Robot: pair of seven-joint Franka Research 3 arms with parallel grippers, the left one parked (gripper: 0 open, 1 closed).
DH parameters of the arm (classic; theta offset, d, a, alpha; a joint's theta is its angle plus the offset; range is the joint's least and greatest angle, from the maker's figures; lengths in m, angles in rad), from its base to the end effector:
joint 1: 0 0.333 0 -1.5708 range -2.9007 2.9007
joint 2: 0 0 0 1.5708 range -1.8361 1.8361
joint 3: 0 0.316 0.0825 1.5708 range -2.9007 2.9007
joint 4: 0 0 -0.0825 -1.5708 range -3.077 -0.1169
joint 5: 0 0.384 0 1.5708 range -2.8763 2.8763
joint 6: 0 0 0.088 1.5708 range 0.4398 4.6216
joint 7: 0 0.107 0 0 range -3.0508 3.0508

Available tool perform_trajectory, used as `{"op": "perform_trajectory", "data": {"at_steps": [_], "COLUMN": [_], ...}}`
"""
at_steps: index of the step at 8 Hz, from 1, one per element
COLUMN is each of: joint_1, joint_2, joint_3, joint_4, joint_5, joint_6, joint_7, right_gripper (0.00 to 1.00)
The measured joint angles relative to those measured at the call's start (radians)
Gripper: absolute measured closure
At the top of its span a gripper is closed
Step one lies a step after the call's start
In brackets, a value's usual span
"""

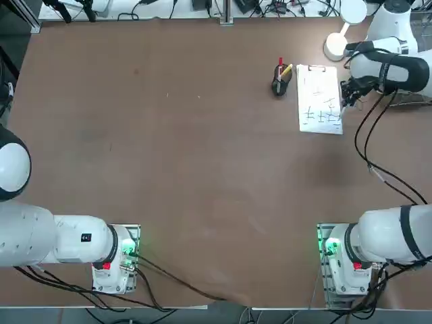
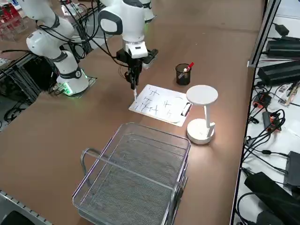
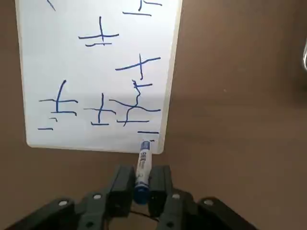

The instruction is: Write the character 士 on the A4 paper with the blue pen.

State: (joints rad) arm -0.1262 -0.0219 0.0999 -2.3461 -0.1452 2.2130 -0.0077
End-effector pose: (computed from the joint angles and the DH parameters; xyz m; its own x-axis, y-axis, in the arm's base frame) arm 0.4876 -0.0176 0.3323 0.9908 0.0680 -0.1167 0.0806 -0.9910 0.1068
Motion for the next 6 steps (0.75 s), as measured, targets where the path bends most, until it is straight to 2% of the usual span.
{"op": "perform_trajectory", "data": {"at_steps": [3,6], "joint_1": [-0.038,-0.042], "joint_2": [-0.003,-0.003], "joint_3": [-0.006,-0.004], "joint_4": [0.002,0.004], "joint_5": [-0.001,-0.001], "joint_6": [0.011,0.055], "joint_7": [-0.301,-0.552], "right_gripper": [0.8,0.8]}}
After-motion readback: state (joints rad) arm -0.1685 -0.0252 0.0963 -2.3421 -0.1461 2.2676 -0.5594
